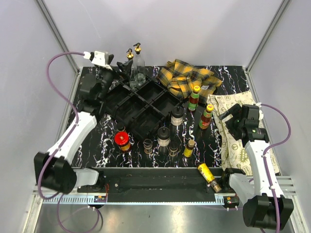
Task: Organize the condiment bottles
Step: Place the bottle in the storage box, then pick up the bottle from the center of the board.
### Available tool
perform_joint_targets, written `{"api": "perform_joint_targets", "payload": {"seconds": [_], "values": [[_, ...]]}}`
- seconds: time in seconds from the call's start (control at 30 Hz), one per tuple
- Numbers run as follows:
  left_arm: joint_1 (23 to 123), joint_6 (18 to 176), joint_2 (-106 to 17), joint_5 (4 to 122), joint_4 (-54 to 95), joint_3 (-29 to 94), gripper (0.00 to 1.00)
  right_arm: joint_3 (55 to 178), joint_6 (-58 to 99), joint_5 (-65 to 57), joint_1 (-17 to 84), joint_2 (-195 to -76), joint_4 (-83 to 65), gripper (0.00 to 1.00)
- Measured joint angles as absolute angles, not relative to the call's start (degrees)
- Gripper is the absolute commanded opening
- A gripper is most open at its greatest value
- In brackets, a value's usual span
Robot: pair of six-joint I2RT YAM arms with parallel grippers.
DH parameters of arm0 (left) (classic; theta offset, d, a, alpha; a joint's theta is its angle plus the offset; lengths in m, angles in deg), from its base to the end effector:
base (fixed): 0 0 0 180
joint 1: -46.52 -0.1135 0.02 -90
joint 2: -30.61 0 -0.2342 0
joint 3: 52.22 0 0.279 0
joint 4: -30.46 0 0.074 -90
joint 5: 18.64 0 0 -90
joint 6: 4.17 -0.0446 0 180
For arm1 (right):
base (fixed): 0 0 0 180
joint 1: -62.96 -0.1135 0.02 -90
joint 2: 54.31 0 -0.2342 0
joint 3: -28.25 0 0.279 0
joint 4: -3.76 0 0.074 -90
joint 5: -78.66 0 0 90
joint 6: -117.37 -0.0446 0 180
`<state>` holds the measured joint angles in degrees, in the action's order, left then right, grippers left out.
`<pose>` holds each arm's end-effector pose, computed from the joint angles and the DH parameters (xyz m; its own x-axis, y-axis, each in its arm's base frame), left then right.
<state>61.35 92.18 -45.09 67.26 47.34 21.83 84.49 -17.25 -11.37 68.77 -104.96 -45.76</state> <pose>0.3427 -0.0940 0.3635 0.2168 -0.1715 -0.9610 0.3481 0.9333 -0.0881 0.2334 -0.0238 0.2395 -0.4199 0.7488 -0.5129 0.5571 0.6588 0.5056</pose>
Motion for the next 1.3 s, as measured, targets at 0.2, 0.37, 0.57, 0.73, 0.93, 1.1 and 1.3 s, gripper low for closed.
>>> {"api": "perform_joint_targets", "payload": {"seconds": [0.2, 0.37, 0.57, 0.73, 0.93, 1.1, 1.3], "values": [[65.35, 91.11, -36.19, 49.71, 41.64, 22.29, 0.99, 84.53, -16.72, -9.53, 68.77, -104.94, -45.83, 1.0], [75.74, 87.0, -35.93, 40.07, 30.8, 23.88, 0.99, 84.53, -16.26, -8.2, 68.77, -104.94, -46.05, 1.0], [88.41, 84.11, -38.38, 32.66, 23.56, 24.52, 0.99, 84.92, -15.13, -7.06, 68.77, -104.83, -47.27, 1.0], [95.87, 80.94, -43.25, 26.36, 17.4, 27.6, 0.99, 85.73, -14.41, -6.8, 68.77, -103.8, -48.52, 1.0], [100.78, 76.83, -50.25, 17.14, 10.93, 32.65, 0.99, 86.89, -14.54, -4.97, 69.36, -104.37, -49.06, 1.0], [104.72, 74.19, -55.86, 16.4, 8.09, 37.06, 0.96, 87.18, -15.13, -2.74, 69.88, -105.73, -49.11, 1.0], [110.69, 72.75, -62.57, 22.71, 7.5, 37.76, 0.92, 87.7, -15.72, -0.03, 70.62, -106.51, -49.28, 1.0]]}}
